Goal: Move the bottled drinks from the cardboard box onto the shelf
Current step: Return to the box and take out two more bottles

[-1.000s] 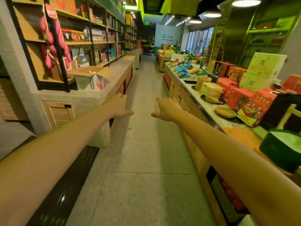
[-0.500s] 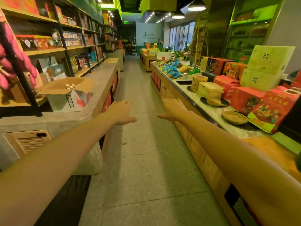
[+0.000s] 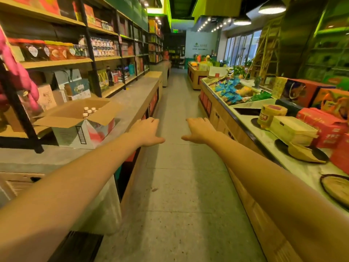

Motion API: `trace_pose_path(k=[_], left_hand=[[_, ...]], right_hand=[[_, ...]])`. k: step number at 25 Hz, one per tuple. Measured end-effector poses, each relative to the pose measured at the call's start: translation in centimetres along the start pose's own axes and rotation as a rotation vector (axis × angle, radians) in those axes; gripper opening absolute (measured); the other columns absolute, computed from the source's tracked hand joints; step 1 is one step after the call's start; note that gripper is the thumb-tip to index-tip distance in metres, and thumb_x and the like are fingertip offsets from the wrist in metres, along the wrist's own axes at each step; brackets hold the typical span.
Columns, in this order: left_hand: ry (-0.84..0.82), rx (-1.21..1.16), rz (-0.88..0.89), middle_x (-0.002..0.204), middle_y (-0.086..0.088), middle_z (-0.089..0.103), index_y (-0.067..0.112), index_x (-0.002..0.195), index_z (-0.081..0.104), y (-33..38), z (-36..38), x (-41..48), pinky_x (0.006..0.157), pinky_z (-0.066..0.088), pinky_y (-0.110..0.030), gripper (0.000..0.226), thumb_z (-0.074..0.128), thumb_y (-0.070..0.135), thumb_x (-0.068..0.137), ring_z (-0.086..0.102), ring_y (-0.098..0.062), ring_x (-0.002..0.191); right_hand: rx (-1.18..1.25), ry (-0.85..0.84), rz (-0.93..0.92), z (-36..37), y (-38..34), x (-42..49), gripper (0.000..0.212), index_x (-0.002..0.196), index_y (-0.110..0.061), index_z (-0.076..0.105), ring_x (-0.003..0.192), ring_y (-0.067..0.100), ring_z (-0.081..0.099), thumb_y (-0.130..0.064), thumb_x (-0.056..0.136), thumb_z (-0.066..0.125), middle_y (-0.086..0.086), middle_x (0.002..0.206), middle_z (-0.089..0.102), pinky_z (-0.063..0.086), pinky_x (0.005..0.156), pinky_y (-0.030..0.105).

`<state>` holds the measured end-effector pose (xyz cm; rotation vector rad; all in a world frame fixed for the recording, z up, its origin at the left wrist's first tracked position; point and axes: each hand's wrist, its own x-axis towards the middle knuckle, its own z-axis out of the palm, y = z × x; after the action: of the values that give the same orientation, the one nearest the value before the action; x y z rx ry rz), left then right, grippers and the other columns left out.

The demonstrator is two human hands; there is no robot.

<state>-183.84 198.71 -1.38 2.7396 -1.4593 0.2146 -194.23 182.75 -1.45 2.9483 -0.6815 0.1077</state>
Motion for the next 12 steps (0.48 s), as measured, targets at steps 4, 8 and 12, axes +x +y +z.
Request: trace_pose_path(k=[4, 8, 12], left_hand=[[-0.021, 0.001, -0.049, 0.147, -0.013, 0.036, 0.007, 0.145, 0.026, -3.5, 1.8, 7.8, 0.109, 0.031, -0.040, 0.079, 0.053, 0.052, 0.087, 0.038, -0.028, 0.133], [-0.063, -0.010, -0.140, 0.148, -0.014, 0.034, 0.006, 0.146, 0.024, -8.0, 3.9, 16.0, 0.105, 0.034, -0.038, 0.081, 0.053, 0.053, 0.087, 0.039, -0.030, 0.132], [-0.079, -0.003, -0.122, 0.147, -0.014, 0.035, 0.006, 0.145, 0.024, -12.7, 6.8, 25.5, 0.105, 0.034, -0.038, 0.079, 0.053, 0.052, 0.087, 0.038, -0.030, 0.132]], right_hand=[[0.000, -0.021, -0.071, 1.9, 0.8, 10.1, 0.072, 0.141, -0.009, 0.033, 0.127, 0.032, 0.046, -0.051, 0.088, 0.055, 0.013, 0.139, 0.049, 0.032, 0.109, 0.047], [0.006, -0.026, -0.116, 4.3, 0.9, 19.7, 0.072, 0.141, -0.007, 0.033, 0.129, 0.033, 0.043, -0.051, 0.088, 0.054, 0.014, 0.142, 0.045, 0.032, 0.108, 0.046], [-0.029, -0.025, -0.128, 6.5, 0.8, 30.1, 0.074, 0.143, -0.007, 0.030, 0.132, 0.032, 0.040, -0.051, 0.089, 0.054, 0.013, 0.146, 0.041, 0.029, 0.110, 0.046]])
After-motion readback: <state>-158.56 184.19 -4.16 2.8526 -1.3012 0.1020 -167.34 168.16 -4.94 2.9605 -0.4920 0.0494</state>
